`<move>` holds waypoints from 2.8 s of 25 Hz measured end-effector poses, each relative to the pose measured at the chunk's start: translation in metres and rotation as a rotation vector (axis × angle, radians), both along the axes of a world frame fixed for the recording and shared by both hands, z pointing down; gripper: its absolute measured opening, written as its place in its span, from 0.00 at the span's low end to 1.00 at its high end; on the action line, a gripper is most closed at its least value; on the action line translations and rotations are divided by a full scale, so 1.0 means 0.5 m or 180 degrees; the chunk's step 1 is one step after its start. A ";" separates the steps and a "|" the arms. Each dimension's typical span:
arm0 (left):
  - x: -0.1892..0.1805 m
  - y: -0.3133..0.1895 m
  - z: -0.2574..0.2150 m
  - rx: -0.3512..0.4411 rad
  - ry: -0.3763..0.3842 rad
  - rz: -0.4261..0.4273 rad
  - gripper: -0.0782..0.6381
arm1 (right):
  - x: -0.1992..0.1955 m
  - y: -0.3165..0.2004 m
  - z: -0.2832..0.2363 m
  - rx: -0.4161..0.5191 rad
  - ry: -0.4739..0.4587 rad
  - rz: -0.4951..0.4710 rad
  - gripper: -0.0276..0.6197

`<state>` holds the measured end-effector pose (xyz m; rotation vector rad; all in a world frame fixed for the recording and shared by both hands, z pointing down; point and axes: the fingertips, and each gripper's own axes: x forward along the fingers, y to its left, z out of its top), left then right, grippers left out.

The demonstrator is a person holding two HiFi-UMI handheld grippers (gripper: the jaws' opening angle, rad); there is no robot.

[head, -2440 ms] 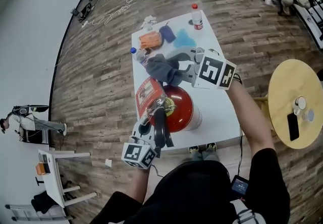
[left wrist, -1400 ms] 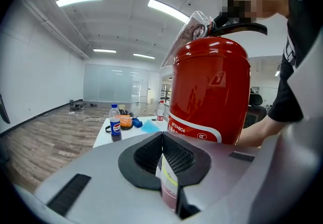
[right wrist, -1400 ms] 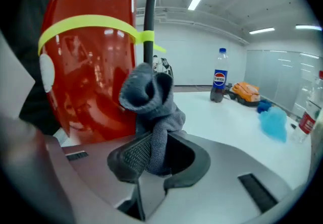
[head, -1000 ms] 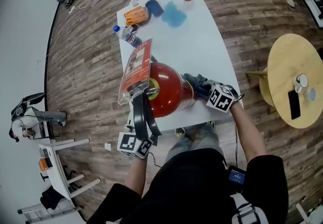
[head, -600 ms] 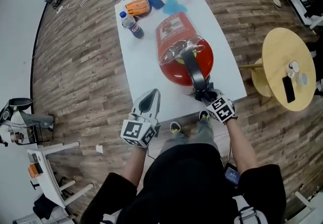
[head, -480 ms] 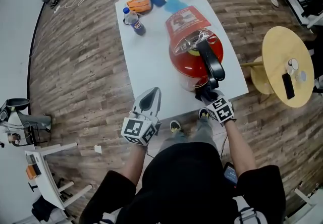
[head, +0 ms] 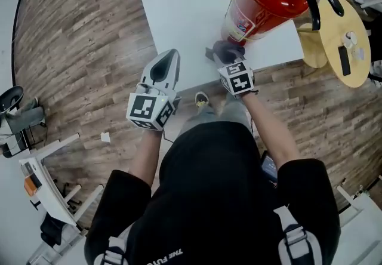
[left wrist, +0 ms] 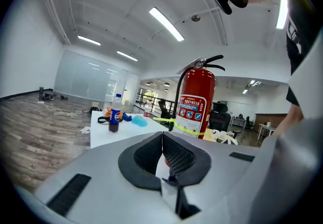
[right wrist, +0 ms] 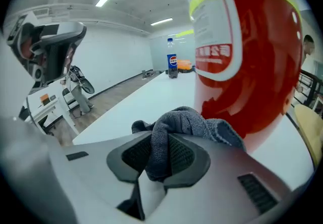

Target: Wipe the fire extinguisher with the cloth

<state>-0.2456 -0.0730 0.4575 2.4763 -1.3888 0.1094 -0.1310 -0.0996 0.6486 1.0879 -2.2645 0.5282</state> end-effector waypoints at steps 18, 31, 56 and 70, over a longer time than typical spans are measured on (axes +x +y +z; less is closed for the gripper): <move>0.177 0.048 0.048 0.0678 -0.0615 0.2125 0.33 | -0.100 0.119 -0.426 0.0824 -0.1211 -0.2046 0.18; 0.177 -0.086 0.260 -0.0504 -0.0773 0.1046 0.23 | 0.126 0.157 -0.377 0.0917 -0.0383 -0.0914 0.24; 0.235 -0.292 0.418 -0.1257 -0.1738 0.1180 0.21 | 0.221 0.220 -0.298 0.0689 -0.0065 -0.0574 0.24; 0.297 -0.392 0.221 -0.0276 -0.1602 0.1708 0.20 | 0.194 0.197 -0.325 0.0742 -0.0261 -0.0608 0.23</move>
